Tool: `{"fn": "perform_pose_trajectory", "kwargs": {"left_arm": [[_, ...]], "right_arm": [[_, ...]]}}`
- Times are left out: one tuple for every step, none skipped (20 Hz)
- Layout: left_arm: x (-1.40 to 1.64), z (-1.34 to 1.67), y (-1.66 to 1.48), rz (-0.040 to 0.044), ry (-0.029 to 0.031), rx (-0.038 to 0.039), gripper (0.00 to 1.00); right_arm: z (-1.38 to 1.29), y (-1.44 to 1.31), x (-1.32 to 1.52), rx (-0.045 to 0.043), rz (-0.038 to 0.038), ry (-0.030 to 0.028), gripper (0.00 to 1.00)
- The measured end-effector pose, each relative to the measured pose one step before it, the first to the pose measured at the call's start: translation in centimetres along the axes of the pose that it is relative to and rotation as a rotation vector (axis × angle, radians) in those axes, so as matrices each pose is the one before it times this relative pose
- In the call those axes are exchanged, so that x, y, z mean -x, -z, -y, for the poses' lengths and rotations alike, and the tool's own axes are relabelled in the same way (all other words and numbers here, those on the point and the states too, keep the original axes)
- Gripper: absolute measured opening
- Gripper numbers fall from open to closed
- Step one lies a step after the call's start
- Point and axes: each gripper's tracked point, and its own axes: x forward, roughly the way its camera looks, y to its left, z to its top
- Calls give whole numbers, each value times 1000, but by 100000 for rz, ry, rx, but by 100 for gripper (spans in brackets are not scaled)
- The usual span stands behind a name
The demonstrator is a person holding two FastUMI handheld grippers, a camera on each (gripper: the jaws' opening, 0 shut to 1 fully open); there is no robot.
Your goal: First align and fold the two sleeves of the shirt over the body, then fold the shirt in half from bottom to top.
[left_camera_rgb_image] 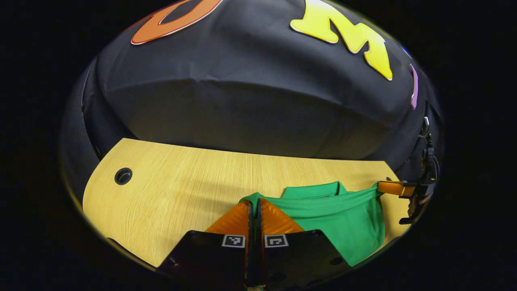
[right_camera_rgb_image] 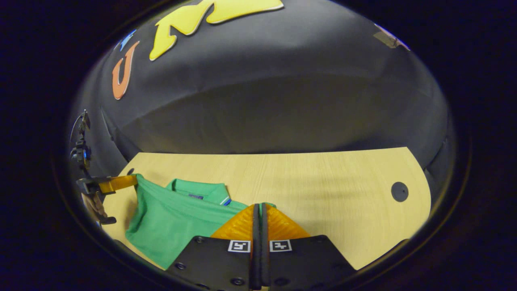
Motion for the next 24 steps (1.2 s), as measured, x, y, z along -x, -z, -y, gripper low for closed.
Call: {"fn": "perform_pose_trajectory", "kwargs": {"left_arm": [[-595,-240,527,-1035,-931,-1066,4],[-483,-119,553,-1583,-775,-1124,4],[-443,-339,701,-1670,-1051,-1075,4],[-358,-84,378,-1440,-815,-612,0],[-116,37,345,-958,-100,-96,6],[-144,-46,239,-712,-609,44,7],[-245,-35,206,-354,-1052,-245,10],[25,-173,-32,-209,-1136,-585,12],[184,-235,-91,34,-1521,-752,18],[-6,-88,-217,516,-1139,-509,22],[699,24,-449,815,-375,156,32],[662,182,-507,927,393,707,40],[727,267,-584,1080,-139,1139,58],[936,124,-792,1610,-575,1147,75],[1050,234,-867,2120,-318,1185,83],[799,41,-1017,2743,-886,972,91],[1803,81,-1473,2986,-423,1171,99],[1508,278,-1218,2605,429,1338,99],[1809,203,-1294,2656,424,1040,99],[1940,140,-1516,3238,195,242,99],[2071,292,-1409,3414,275,-523,99],[2228,411,-1568,3044,118,-619,99],[2358,547,-1558,3154,312,-98,99],[2346,466,-1625,3883,559,138,99]], "right_arm": [[21,47,-378,453,379,366,2],[34,97,-320,1010,187,494,3],[-19,297,-366,1272,-416,580,3],[152,330,-66,966,-827,808,5],[24,141,-131,746,-373,604,5],[83,183,64,220,-544,807,6],[47,272,-453,228,-252,684,4],[209,-171,260,117,161,711,7],[-171,-81,120,-273,319,-256,14],[33,-329,333,123,754,17,15],[48,-247,363,779,1104,886,18],[62,-355,737,415,1251,931,31],[-154,-360,995,-413,1198,802,42],[-225,-516,1197,-767,1523,760,54],[-381,-558,1285,-576,1965,406,63],[-400,-674,1418,5,2063,576,72],[-423,-684,1564,764,2406,655,77],[-399,-982,1769,783,2990,681,84],[-610,-1115,1933,276,3323,269,86],[-686,-1307,2166,-194,3106,-68,87],[-708,-1109,2129,-179,3313,206,87],[-431,-1193,2290,24,3208,283,90],[-433,-1452,2510,-108,3691,673,89],[-392,-1442,2493,-241,3632,755,92]]}}
